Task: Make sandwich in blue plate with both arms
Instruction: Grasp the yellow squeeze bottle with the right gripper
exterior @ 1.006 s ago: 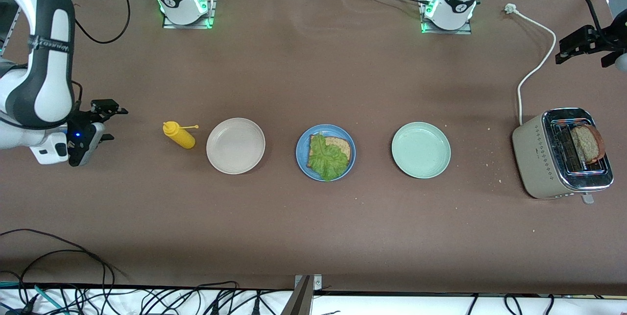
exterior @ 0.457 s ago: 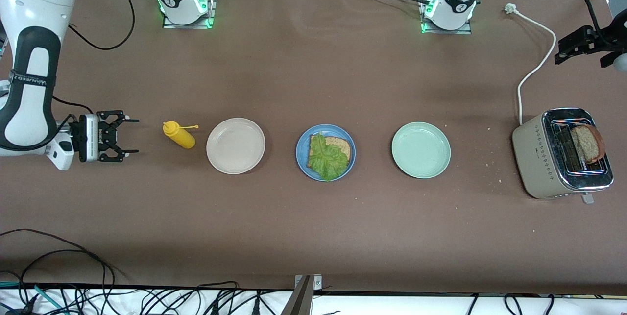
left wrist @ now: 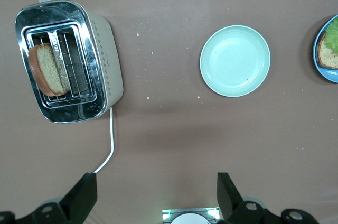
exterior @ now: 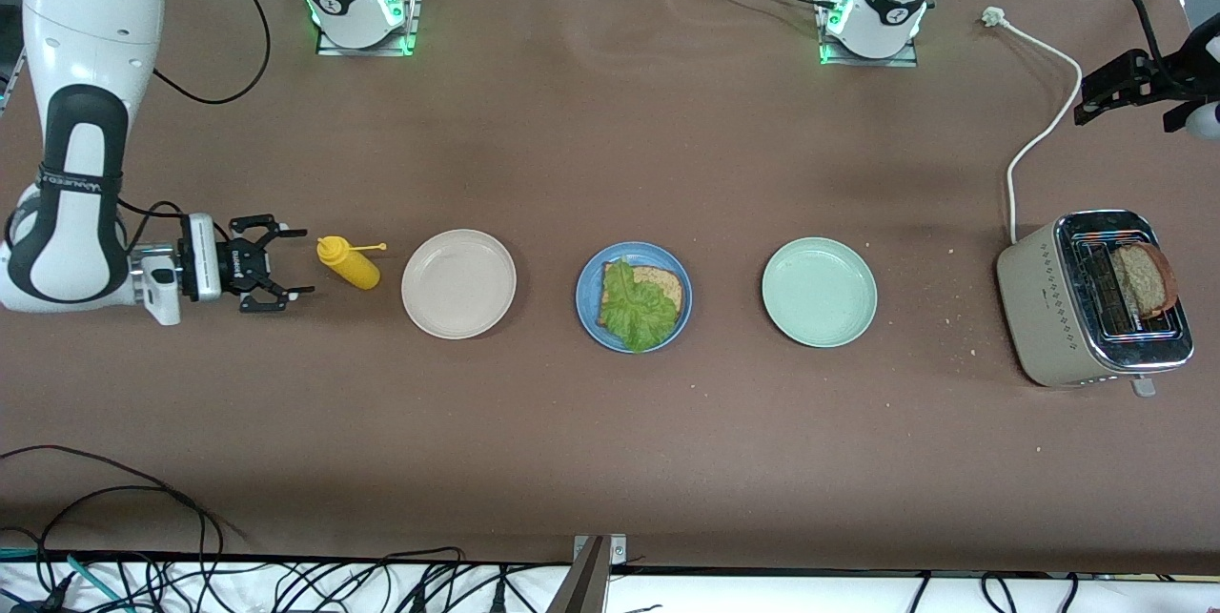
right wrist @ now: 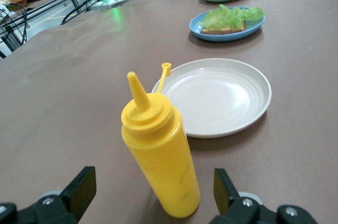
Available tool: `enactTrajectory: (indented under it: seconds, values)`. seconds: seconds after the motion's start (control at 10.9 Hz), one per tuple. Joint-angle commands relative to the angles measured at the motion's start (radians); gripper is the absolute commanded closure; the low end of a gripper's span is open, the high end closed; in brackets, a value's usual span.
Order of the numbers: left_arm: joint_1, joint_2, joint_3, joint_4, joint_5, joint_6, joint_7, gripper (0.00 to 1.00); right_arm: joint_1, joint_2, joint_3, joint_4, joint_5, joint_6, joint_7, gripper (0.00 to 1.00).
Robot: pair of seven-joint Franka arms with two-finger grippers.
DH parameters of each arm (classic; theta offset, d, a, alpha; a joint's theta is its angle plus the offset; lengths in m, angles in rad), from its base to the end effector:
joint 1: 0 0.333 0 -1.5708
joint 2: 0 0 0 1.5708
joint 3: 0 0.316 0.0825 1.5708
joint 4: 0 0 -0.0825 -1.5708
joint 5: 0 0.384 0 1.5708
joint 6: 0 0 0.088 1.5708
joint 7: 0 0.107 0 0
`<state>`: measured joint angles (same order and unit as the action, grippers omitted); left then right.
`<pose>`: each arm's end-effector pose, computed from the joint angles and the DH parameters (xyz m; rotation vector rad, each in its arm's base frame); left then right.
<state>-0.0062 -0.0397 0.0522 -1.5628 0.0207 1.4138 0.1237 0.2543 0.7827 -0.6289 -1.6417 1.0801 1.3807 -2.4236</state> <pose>0.5246 0.0272 0.6368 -3.1254 0.1184 0.1730 0.6074 -0.0766 0.2035 -1.4629 -1.6569 -0.5652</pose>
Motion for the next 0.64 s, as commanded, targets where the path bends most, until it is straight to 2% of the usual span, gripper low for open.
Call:
enactTrajectory:
  seconds: [0.0,0.18,0.27,0.46,0.55]
  values:
    - [-0.003,-0.002,-0.003,0.009,0.018,-0.016,0.013,0.0,-0.056,0.032,0.076,-0.006,0.064,-0.031,-0.125,0.01]
    - [-0.003,-0.003,-0.003,0.009,0.018,-0.029,0.014,0.0,-0.101,0.075,0.139,-0.004,0.09,-0.064,-0.173,0.01]
    - [-0.003,-0.002,-0.003,0.009,0.018,-0.032,0.014,0.0,-0.121,0.084,0.161,-0.004,0.09,-0.068,-0.201,0.08]
    - [-0.003,-0.003,-0.003,0.01,0.018,-0.03,0.014,0.0,-0.128,0.084,0.164,0.005,0.09,-0.069,-0.21,0.71]
    - [-0.003,-0.002,-0.003,0.01,0.018,-0.03,0.014,0.0,-0.127,0.079,0.164,0.006,0.09,-0.068,-0.206,0.85]
